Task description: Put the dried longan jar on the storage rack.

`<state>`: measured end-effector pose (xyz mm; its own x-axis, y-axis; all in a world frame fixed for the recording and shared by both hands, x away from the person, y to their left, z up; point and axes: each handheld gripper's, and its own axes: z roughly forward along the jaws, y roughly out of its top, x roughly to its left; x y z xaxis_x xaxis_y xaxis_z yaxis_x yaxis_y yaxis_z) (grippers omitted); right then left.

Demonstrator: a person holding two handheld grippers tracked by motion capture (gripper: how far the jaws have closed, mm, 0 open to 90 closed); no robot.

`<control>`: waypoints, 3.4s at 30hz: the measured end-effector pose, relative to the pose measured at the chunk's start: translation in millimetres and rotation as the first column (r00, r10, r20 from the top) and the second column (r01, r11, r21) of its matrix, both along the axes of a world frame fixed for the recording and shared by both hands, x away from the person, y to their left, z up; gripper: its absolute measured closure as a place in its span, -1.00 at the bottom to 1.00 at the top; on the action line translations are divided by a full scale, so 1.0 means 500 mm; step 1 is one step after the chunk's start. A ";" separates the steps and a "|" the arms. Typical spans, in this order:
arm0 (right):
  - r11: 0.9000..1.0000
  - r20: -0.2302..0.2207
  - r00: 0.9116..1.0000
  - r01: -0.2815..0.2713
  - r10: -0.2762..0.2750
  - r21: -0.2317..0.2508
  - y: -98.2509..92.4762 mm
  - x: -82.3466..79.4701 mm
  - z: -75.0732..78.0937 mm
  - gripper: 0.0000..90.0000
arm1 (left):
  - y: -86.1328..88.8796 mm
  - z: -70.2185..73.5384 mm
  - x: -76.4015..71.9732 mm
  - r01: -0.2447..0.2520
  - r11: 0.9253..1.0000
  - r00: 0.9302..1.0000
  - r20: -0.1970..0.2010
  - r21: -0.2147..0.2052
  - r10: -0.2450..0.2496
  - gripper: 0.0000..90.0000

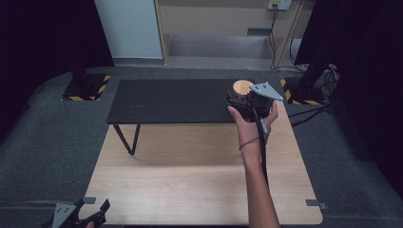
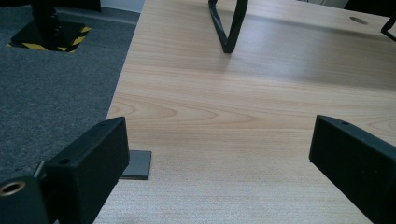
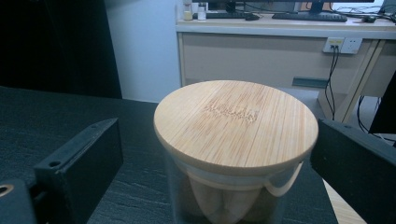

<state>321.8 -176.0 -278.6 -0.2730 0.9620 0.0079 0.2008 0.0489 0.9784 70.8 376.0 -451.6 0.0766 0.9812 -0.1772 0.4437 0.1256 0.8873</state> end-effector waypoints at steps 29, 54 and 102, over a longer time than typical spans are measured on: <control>1.000 0.024 1.000 0.011 -0.011 -0.008 -0.008 -0.055 -0.009 -0.96 | -0.004 0.007 -0.010 0.006 1.000 1.000 0.017 -0.001 -0.006 -0.92; 1.000 0.063 0.998 -0.007 0.006 0.011 -0.029 -0.200 -0.108 -0.95 | -0.017 0.014 0.004 0.033 0.999 0.999 0.007 0.011 -0.033 -0.93; 0.997 0.020 0.998 0.056 -0.057 0.062 -0.101 -0.405 -0.386 -0.92 | -0.045 0.049 0.088 0.011 0.999 0.999 0.033 0.045 -0.012 -0.93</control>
